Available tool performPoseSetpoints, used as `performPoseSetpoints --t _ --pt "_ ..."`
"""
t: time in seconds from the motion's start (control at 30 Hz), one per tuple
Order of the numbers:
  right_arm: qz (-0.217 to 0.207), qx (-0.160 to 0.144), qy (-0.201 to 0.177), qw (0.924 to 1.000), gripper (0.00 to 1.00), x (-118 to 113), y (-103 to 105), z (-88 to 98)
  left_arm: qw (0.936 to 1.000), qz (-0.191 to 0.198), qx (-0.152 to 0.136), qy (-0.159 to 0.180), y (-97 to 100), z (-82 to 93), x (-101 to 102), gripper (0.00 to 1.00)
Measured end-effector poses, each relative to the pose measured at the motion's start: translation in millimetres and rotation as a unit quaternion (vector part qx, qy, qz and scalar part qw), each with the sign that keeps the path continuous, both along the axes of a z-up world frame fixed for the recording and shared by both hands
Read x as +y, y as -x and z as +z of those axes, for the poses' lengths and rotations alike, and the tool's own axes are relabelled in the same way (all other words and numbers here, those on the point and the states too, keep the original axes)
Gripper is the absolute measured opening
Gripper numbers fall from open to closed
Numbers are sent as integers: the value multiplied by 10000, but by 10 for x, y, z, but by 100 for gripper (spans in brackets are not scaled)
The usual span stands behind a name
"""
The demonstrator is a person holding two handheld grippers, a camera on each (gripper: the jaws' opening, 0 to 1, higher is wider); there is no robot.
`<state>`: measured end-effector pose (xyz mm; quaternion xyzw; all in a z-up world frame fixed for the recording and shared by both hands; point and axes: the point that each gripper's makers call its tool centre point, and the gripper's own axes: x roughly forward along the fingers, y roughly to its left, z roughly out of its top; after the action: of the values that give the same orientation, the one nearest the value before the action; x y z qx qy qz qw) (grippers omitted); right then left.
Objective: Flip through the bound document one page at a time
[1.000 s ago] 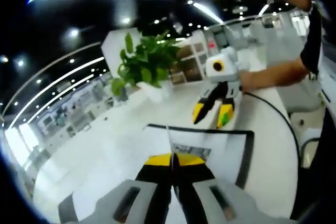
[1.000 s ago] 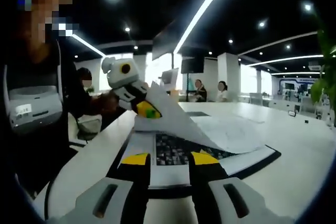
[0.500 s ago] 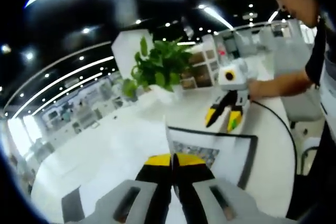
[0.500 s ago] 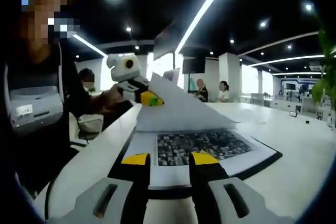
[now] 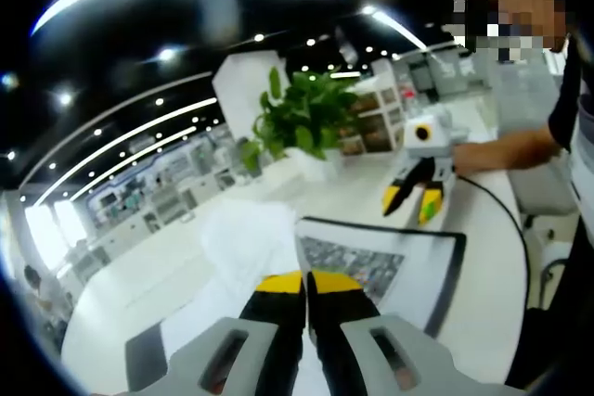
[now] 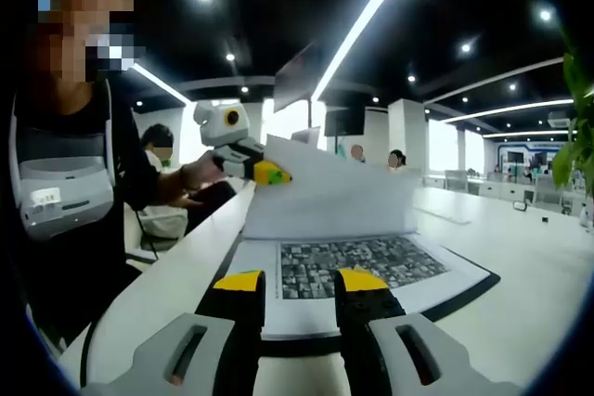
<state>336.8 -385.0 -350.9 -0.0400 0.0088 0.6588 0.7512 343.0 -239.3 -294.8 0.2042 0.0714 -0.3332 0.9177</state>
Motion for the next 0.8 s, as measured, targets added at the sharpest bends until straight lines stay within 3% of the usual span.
performPoseSetpoints --t 0.8 --pt "103 50 -74 9999 33 39 60 19 9988 464 -171 16 72 119 402 3"
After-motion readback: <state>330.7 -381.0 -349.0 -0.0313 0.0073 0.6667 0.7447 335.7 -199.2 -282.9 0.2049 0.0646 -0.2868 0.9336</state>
